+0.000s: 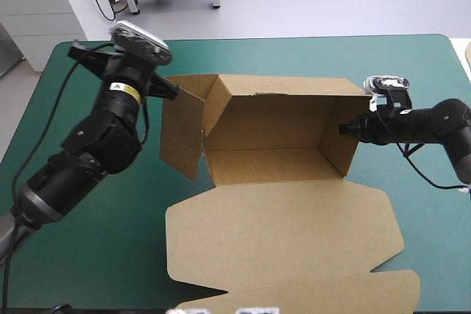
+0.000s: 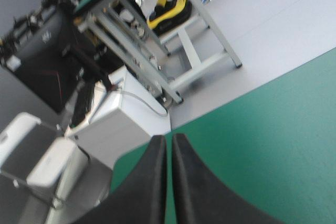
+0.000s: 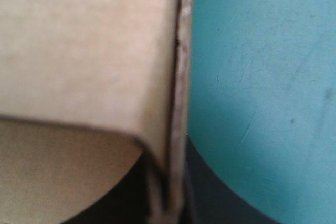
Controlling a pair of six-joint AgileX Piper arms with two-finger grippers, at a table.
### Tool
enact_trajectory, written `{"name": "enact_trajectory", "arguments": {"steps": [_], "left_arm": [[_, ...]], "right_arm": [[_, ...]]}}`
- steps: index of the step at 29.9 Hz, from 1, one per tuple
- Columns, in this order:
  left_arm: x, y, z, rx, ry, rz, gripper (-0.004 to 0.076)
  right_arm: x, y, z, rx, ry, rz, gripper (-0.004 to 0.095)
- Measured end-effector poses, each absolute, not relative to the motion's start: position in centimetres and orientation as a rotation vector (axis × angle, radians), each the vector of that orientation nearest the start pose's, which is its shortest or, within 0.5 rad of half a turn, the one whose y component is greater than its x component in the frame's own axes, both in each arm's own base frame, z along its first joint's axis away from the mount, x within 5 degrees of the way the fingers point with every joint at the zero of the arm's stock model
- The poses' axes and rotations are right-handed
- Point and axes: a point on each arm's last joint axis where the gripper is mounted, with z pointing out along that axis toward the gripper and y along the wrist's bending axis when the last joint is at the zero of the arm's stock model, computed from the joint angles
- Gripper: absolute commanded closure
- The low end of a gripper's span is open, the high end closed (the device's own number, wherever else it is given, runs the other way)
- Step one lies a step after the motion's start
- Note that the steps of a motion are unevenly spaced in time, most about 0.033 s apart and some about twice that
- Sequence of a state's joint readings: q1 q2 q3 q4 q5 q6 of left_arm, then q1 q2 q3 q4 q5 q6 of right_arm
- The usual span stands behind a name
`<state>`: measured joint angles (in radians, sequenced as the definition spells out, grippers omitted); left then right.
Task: Fold the box
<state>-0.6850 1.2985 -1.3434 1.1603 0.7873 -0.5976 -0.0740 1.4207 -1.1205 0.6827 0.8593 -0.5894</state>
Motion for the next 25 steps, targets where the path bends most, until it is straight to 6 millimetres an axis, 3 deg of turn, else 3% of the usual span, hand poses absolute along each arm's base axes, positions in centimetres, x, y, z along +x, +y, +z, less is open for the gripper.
{"name": "enact_trajectory", "arguments": {"steps": [5, 13, 18, 25], "left_arm": [[25.8, -7.6, 43.9, 0.259, 1.895, 0.395, 0.0715], [26.2, -2.0, 41.6, 0.021, 2.197, 0.299, 0.0715], [25.8, -0.4, 40.7, -0.02, 2.313, 0.211, 0.0715], [25.7, 0.0, 40.4, -0.016, 2.352, 0.202, 0.0715]], "right_arm": [[29.6, 4.5, 32.9, -0.303, 2.487, 0.453, 0.0913], [32.3, 7.9, 31.0, -0.351, 2.599, 0.475, 0.0913], [35.3, 8.6, 30.4, -0.323, 2.587, 0.462, 0.0851], [38.5, 9.1, 28.5, -0.289, 2.588, 0.446, 0.0603]]}}
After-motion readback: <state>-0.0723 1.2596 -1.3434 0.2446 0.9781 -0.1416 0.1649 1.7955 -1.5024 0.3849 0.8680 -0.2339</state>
